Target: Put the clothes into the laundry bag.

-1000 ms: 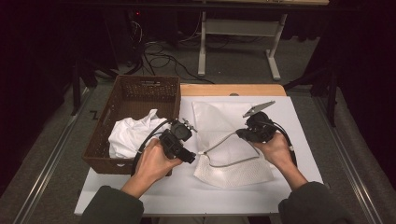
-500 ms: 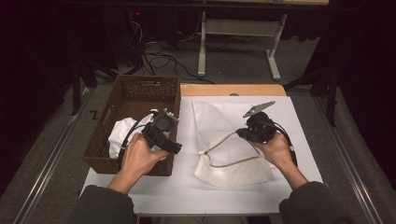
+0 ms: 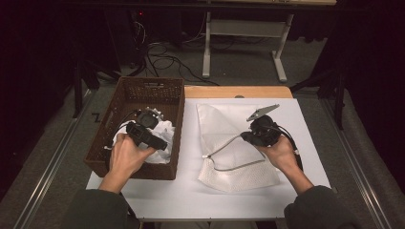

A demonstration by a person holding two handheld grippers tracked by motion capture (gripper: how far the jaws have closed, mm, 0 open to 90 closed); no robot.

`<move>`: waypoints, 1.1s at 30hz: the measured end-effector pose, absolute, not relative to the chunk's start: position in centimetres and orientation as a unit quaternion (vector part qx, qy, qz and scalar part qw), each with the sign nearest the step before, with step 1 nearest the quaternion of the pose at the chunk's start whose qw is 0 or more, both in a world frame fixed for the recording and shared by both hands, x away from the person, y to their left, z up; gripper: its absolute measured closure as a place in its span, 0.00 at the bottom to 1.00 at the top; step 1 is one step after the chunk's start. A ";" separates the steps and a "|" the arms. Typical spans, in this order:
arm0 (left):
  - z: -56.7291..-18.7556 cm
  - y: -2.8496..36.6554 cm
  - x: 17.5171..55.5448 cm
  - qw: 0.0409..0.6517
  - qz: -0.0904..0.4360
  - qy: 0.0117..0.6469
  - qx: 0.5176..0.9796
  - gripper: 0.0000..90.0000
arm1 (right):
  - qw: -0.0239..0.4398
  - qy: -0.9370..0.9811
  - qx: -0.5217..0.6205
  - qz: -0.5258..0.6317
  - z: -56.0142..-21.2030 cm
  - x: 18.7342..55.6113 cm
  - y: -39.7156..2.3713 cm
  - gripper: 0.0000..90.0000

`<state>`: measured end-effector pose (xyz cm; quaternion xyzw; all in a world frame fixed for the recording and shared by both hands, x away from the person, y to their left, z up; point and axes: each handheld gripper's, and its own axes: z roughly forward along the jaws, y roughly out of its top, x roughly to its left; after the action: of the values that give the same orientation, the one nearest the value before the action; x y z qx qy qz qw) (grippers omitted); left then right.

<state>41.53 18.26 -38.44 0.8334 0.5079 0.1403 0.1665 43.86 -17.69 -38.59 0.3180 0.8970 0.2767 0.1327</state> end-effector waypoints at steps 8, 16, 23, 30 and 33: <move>-40.0 20.1 42.6 0.133 0.132 0.536 0.823 0.11 | 0.133 0.894 0.324 0.279 -38.6 43.8 -17.9 0.99; -42.4 20.8 44.5 0.120 0.098 0.549 0.821 0.03 | 0.133 0.897 0.321 0.272 -38.9 43.9 -17.5 0.99; -43.8 21.1 46.0 0.117 0.082 0.559 0.817 0.00 | 0.128 0.900 0.317 0.271 -39.1 44.3 -17.4 0.99; -44.7 20.9 47.1 0.108 0.070 0.563 0.816 0.00 | 0.125 0.902 0.314 0.269 -39.3 44.4 -17.3 0.99; -45.2 20.8 47.6 0.099 0.062 0.567 0.815 0.00 | 0.125 0.900 0.315 0.273 -39.2 44.5 -17.5 0.99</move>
<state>47.57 20.84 -45.23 0.8150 0.5675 0.0624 0.0994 44.55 -17.45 -39.22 0.3149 0.9005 0.2729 0.1246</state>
